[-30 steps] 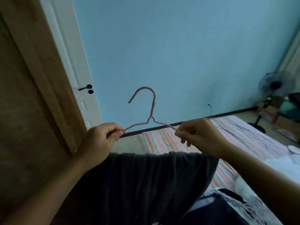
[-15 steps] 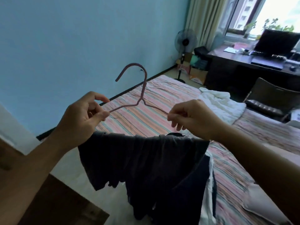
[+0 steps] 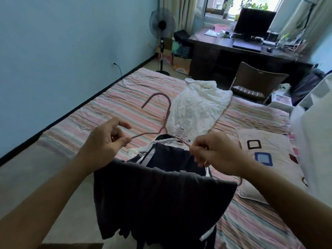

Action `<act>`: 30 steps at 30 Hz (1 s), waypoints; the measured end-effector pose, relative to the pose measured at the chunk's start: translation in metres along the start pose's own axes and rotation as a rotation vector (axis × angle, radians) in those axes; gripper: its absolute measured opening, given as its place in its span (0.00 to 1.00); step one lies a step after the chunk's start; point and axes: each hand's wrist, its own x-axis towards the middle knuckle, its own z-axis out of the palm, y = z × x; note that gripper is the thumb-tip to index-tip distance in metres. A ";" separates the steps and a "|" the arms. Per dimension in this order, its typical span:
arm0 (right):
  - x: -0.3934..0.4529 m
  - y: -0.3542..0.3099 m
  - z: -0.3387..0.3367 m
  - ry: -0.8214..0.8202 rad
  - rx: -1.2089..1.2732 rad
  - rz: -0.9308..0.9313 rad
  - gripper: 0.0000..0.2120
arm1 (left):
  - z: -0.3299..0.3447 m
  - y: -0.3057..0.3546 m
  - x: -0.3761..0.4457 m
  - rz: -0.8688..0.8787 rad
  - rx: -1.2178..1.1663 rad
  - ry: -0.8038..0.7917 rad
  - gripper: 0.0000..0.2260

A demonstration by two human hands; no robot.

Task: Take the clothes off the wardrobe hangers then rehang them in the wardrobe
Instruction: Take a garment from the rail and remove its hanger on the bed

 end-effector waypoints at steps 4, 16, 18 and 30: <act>0.022 0.059 0.012 -0.040 0.002 0.102 0.12 | 0.050 -0.035 0.031 -0.087 0.011 -0.121 0.11; 0.138 0.232 0.034 -0.048 -0.068 0.301 0.15 | 0.190 -0.134 0.167 -0.313 0.161 -0.229 0.02; 0.164 0.263 0.035 -0.021 -0.046 0.331 0.13 | 0.213 -0.153 0.195 -0.321 0.187 -0.219 0.02; 0.307 0.426 0.085 0.015 -0.050 0.498 0.08 | 0.369 -0.270 0.310 -0.451 0.358 -0.464 0.23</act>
